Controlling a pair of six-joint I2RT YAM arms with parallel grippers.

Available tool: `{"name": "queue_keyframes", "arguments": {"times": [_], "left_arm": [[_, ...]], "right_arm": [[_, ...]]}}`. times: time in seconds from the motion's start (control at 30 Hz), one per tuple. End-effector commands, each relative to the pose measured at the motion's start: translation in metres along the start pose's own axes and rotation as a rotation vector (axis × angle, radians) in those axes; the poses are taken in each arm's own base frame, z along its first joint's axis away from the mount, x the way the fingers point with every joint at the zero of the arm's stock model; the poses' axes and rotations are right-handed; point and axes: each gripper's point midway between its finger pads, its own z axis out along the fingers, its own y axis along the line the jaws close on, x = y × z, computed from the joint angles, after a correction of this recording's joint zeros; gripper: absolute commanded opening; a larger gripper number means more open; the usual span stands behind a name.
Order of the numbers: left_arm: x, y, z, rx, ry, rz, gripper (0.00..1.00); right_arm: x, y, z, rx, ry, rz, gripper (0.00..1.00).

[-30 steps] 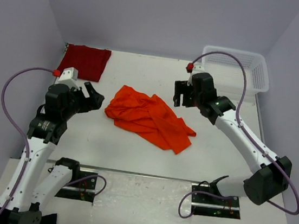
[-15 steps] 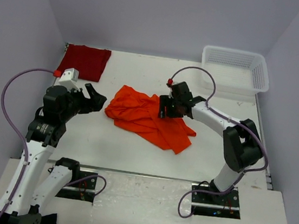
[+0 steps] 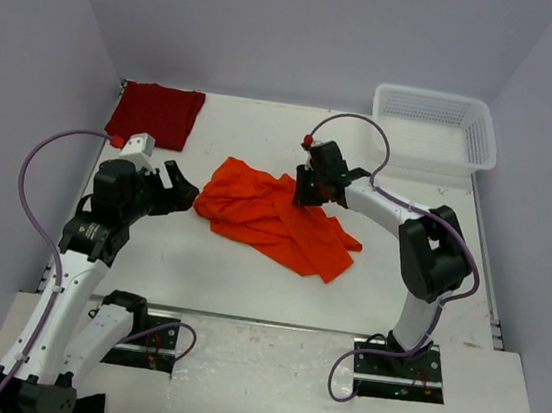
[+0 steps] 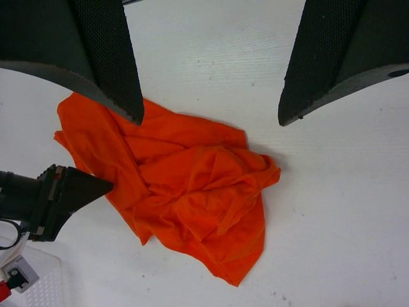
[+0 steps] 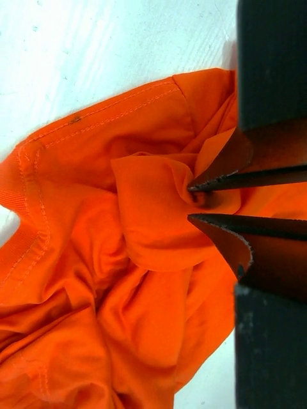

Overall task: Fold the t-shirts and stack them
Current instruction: Move the tshirt to the center of the board, then flatten out the tshirt

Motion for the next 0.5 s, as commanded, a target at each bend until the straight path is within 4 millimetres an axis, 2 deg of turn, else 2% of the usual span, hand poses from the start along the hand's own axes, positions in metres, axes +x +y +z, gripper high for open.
{"name": "queue_keyframes", "arguments": {"times": [0.0, 0.03, 0.1, 0.17, 0.2, 0.23, 0.27, 0.3, 0.37, 0.4, 0.47], "left_arm": [[0.001, 0.003, 0.007, -0.006, 0.000, 0.038, 0.86], [0.003, 0.005, 0.009, -0.012, 0.009, 0.037, 0.86], [0.011, 0.009, 0.015, -0.024, 0.039, 0.033, 0.86], [0.014, 0.010, 0.017, -0.029, 0.055, 0.025, 0.86], [0.012, 0.008, 0.017, -0.021, 0.052, 0.024, 0.86], [0.008, 0.002, 0.015, -0.001, 0.048, 0.014, 0.86], [0.008, 0.001, 0.015, -0.001, 0.048, 0.008, 0.86], [0.003, -0.007, 0.012, 0.033, 0.043, 0.004, 0.86], [-0.001, -0.018, 0.009, 0.073, 0.041, -0.019, 0.86], [-0.003, -0.024, 0.008, 0.101, 0.041, -0.025, 0.86], [-0.002, -0.034, 0.006, 0.152, 0.059, -0.044, 0.86]], "right_arm": [[-0.029, 0.012, -0.006, -0.030, -0.079, -0.014, 0.20], [-0.031, 0.012, -0.009, -0.029, -0.087, -0.016, 0.11], [-0.038, 0.014, -0.013, -0.032, -0.106, -0.021, 0.00], [-0.046, 0.018, -0.026, -0.038, -0.126, -0.032, 0.00], [-0.058, 0.024, -0.037, -0.046, -0.154, -0.050, 0.00], [-0.065, 0.033, -0.057, -0.062, -0.162, -0.066, 0.00], [-0.070, 0.036, -0.066, -0.069, -0.184, -0.069, 0.00], [-0.083, 0.051, -0.085, -0.101, -0.223, -0.102, 0.00], [-0.091, 0.072, -0.119, -0.135, -0.261, -0.153, 0.00], [-0.107, 0.098, -0.159, -0.192, -0.339, -0.193, 0.00], [-0.107, 0.120, -0.196, -0.250, -0.352, -0.234, 0.00]]}}
